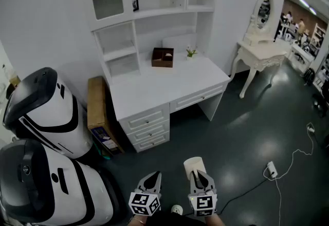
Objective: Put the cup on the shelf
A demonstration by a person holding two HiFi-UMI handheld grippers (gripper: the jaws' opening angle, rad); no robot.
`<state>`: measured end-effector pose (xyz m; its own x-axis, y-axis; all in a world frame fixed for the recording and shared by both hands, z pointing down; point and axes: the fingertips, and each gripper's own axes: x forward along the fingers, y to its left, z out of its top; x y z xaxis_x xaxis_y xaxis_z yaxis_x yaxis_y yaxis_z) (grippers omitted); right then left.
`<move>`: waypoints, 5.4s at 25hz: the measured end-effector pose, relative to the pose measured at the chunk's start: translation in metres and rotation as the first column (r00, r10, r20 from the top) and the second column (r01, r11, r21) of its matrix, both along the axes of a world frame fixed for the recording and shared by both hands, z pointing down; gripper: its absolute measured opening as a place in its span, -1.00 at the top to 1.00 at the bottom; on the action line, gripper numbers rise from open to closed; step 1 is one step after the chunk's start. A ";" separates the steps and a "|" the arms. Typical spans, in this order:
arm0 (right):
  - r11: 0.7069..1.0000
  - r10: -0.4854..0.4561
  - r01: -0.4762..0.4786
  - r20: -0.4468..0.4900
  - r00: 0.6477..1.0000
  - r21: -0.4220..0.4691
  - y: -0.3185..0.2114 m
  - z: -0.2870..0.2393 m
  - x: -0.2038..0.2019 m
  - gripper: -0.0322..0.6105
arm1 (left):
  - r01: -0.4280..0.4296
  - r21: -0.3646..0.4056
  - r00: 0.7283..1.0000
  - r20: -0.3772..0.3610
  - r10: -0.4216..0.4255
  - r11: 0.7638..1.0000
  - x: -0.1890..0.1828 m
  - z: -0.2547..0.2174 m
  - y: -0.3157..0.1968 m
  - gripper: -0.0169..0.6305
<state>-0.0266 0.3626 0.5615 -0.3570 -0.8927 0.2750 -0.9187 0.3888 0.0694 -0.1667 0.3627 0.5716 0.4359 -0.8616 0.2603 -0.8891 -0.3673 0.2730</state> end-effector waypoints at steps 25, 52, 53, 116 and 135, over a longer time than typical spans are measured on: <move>0.995 0.052 -0.052 0.003 0.999 0.080 0.066 -0.024 -0.001 0.74 | 0.004 0.056 1.000 -0.016 -0.003 0.998 -0.029 -0.009 0.054 0.23; 0.979 0.116 -0.123 0.050 0.992 0.160 -0.015 -0.039 0.074 0.74 | -0.160 0.046 0.985 0.075 0.157 0.986 0.065 0.002 -0.033 0.06; 0.980 0.116 -0.122 0.046 0.992 0.160 -0.025 -0.038 0.071 0.74 | -0.163 0.043 0.984 0.075 0.160 0.986 0.063 0.003 -0.044 0.06; 0.962 -0.206 0.201 0.007 0.979 0.185 -0.638 -0.061 0.105 0.74 | 0.041 0.069 0.997 0.067 -0.046 0.997 0.129 -0.034 -0.632 0.06; 0.928 -0.281 0.255 0.064 0.957 0.271 -0.708 -0.102 0.124 0.74 | 0.106 0.062 0.991 0.076 -0.110 0.992 0.139 -0.047 -0.689 0.06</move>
<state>0.0976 -0.3459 0.4592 -0.6066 -0.7950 -0.0007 -0.7899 0.6026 0.1136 -0.0280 -0.3261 0.5249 0.3195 -0.9170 0.2389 -0.9424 -0.2811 0.1813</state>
